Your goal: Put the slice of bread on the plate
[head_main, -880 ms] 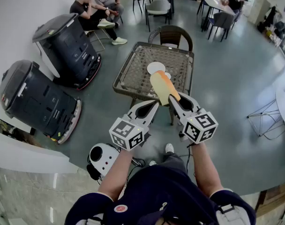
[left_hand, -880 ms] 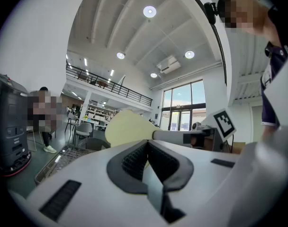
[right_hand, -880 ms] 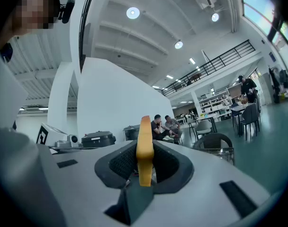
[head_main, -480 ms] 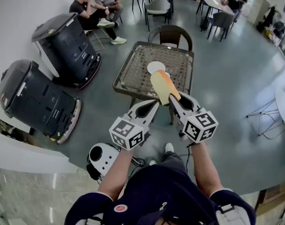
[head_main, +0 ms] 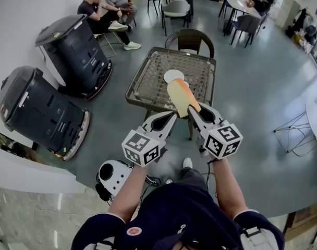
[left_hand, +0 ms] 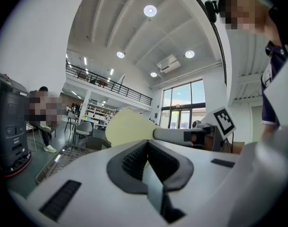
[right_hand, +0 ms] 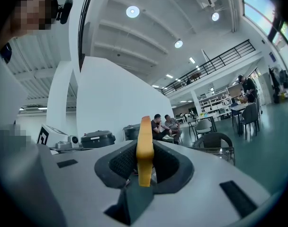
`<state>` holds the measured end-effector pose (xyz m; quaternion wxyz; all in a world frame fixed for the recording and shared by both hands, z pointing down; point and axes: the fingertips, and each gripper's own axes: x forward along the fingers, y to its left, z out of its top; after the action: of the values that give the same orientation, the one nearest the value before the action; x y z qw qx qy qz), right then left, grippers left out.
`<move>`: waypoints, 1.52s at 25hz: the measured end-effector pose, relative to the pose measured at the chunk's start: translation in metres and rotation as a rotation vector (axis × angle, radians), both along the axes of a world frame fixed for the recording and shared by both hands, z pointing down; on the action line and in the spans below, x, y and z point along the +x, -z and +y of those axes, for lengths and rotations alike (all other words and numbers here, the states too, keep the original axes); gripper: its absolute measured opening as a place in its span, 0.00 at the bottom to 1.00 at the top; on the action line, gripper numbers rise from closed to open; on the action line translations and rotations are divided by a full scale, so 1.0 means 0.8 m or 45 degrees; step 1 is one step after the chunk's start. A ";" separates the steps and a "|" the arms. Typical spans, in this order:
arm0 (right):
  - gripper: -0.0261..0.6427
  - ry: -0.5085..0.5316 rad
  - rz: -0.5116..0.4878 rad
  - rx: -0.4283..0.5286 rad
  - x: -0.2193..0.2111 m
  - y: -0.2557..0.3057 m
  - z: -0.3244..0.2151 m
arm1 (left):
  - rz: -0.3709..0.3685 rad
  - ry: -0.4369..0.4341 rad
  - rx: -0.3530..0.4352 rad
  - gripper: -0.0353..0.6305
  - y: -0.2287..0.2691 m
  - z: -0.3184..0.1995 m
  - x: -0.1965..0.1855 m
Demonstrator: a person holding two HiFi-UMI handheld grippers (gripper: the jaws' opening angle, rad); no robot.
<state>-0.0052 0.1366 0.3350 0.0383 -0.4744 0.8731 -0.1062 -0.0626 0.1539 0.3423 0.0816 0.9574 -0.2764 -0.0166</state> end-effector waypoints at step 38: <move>0.17 0.094 -0.086 -0.080 0.180 -0.043 -0.303 | -0.171 0.118 -0.090 0.06 -0.051 -0.296 0.162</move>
<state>0.1386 -0.1056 0.3696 0.0487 -0.4390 0.8844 -0.1508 0.0673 -0.0828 0.3835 0.0959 0.9391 -0.3257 0.0538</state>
